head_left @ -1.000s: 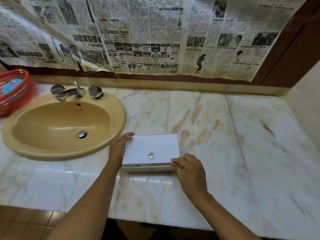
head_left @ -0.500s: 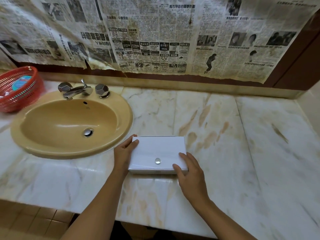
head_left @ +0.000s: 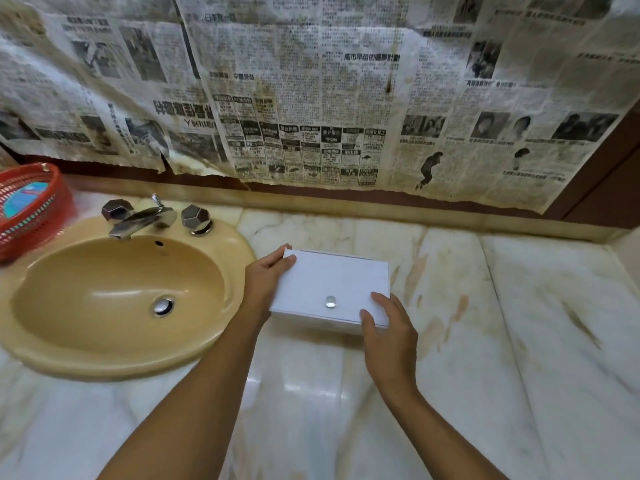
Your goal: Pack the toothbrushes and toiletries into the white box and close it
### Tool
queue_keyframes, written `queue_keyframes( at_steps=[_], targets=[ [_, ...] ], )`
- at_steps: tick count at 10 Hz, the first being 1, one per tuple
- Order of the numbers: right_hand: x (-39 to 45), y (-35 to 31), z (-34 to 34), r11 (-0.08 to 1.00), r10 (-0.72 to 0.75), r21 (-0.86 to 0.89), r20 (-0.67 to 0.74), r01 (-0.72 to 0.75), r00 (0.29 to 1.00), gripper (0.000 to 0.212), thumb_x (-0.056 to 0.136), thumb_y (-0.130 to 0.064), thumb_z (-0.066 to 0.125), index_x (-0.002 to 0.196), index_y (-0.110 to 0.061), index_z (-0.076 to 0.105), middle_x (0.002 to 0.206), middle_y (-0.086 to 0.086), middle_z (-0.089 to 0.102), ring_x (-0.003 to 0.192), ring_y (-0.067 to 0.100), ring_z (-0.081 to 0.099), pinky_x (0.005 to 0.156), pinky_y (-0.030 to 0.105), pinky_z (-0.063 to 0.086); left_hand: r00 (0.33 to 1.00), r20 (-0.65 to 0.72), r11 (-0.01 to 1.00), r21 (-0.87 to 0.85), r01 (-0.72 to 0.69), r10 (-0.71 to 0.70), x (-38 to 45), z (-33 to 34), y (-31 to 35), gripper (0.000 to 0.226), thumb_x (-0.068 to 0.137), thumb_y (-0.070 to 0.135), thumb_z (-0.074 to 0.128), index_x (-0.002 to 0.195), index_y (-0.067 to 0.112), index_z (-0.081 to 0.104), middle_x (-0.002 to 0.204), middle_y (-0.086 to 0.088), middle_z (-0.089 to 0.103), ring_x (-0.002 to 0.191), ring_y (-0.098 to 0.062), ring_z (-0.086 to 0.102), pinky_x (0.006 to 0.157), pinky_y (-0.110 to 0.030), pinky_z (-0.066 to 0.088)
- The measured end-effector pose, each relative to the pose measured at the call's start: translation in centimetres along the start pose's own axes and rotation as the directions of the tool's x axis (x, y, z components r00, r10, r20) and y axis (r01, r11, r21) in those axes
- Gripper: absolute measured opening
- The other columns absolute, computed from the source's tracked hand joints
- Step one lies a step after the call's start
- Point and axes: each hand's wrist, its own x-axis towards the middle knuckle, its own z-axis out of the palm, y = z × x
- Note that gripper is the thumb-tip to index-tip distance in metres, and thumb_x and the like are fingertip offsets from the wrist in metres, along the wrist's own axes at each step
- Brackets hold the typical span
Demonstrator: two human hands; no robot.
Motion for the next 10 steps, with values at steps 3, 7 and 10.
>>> queue_keyframes(
  at_steps=[3,7,10],
  targets=[
    [9.8,0.3,3.0,0.998,0.008,-0.057,-0.016,-0.008,1.0,0.03,0.092,-0.014,0.06,0.122,-0.015,0.061,0.136,0.004,0.054,0.13,0.018,0.046,0.106,0.024,0.036,0.999,0.008,0.997,0.064,0.053,-0.054,9.0,4.6,1.4,0.038,0.086,0.014,0.073,0.124,0.014,0.069,0.123,-0.004,0.069,0.096,-0.019,0.066,0.097,-0.038,0.053],
    [12.8,1.1,3.7,0.991,0.034,-0.13,0.022,-0.031,0.999,0.034,0.092,-0.02,0.06,0.126,-0.016,0.057,0.142,0.001,0.048,0.13,0.015,0.044,0.098,0.014,0.031,1.0,-0.029,0.987,0.16,0.016,-0.011,11.3,6.1,1.3,0.042,0.089,0.015,0.07,0.131,0.011,0.063,0.122,-0.002,0.065,0.1,-0.014,0.064,0.094,-0.028,0.053],
    [11.5,-8.2,-10.9,0.977,-0.196,0.046,-0.212,0.21,0.957,0.024,0.086,-0.014,0.067,0.108,-0.025,0.065,0.106,-0.002,0.067,0.096,0.013,0.065,0.086,0.022,0.053,0.942,-0.185,0.923,0.323,-0.212,0.281,-4.0,-1.6,-3.0,0.043,0.083,-0.002,0.073,0.082,0.041,0.077,0.087,0.011,0.076,0.088,-0.004,0.069,0.073,-0.006,0.05]
  ],
)
